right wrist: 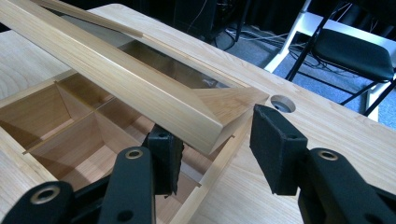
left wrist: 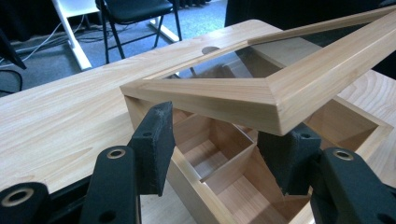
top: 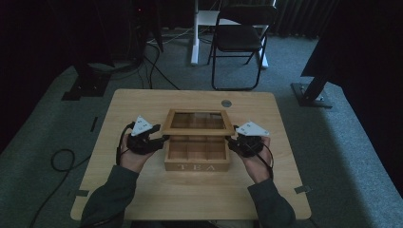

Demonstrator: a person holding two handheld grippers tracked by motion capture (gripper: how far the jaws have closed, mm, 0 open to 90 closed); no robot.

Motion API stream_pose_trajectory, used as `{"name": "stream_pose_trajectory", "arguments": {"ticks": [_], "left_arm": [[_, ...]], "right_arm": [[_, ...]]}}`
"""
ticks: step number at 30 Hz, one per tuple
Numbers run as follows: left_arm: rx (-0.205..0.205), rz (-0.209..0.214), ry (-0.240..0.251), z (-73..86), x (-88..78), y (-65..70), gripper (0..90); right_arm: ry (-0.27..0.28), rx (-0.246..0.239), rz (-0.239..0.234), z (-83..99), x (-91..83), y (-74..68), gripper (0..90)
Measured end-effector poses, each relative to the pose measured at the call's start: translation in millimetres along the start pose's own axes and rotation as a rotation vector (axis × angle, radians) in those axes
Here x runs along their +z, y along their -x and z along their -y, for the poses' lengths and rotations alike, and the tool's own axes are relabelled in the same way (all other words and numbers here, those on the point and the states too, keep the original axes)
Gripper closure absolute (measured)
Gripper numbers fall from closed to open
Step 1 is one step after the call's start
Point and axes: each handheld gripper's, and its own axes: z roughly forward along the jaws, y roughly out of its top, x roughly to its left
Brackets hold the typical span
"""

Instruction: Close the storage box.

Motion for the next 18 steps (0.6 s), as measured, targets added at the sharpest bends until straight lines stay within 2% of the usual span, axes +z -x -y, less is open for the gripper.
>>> {"name": "stream_pose_trajectory", "arguments": {"ticks": [18], "left_arm": [[-0.008, 0.016, 0.002, 7.9, -3.5, 8.1, 45.5]], "right_arm": [[-0.011, 0.011, -0.008, 9.7, 0.2, -3.9, 53.8]]}}
